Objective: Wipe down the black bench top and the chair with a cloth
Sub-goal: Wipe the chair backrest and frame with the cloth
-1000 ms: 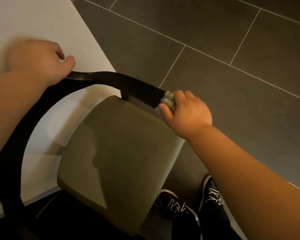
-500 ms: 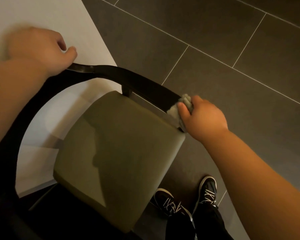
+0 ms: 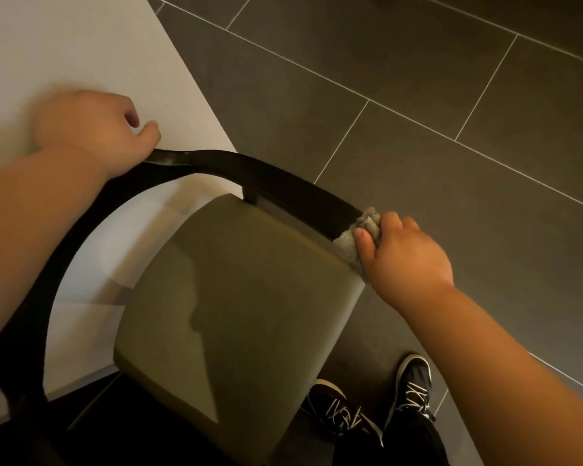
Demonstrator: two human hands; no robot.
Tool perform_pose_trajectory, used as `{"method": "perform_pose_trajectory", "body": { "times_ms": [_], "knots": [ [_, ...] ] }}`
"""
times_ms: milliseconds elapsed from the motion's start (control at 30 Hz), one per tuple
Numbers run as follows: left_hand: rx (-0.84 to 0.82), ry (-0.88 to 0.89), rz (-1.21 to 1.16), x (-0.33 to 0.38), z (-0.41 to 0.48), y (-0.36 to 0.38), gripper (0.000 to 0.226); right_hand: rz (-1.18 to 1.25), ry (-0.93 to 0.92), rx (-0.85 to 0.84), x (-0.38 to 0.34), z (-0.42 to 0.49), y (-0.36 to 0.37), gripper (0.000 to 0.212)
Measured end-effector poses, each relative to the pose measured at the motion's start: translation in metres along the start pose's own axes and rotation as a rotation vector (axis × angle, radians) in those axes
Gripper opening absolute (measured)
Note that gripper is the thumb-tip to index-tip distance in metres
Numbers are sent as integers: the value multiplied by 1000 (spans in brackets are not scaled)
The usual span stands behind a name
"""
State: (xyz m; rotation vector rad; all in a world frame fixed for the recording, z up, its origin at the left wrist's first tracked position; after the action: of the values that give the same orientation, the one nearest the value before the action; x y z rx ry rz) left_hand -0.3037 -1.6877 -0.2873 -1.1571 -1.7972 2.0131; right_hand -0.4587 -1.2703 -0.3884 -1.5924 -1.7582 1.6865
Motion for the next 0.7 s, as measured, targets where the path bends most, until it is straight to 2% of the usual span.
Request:
{"method": "perform_pose_trajectory", "body": {
  "times_ms": [167,267,333,433,500,700],
  "knots": [
    [8,29,6,3,0,2,52,-44,-158,10,-67,31,22,56],
    [8,26,1,1,0,0,51,-33,-185,0,-65,24,21,58],
    [8,26,5,-1,0,0,49,-15,-160,24,-43,15,10,57],
    [11,40,2,2,-2,0,44,6,-21,19,-5,4,-5,57],
    [19,40,7,3,-1,-1,42,-33,24,15,-2,7,-4,59],
    [14,36,31,2,0,2,42,-36,-117,1,-90,55,29,58]
  ]
}}
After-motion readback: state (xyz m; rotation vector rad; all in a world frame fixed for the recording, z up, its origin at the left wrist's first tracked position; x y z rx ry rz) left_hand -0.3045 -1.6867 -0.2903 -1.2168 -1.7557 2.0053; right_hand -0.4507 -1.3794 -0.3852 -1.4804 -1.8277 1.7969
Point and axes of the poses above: each hand's wrist, its own z-axis towards the middle knuckle, its own y-axis out of the palm, x = y × z, the point moved 9 cm from there along z, towards the middle knuckle, and after that the axes turned 15 degrees about z, right-handed, at the moved point
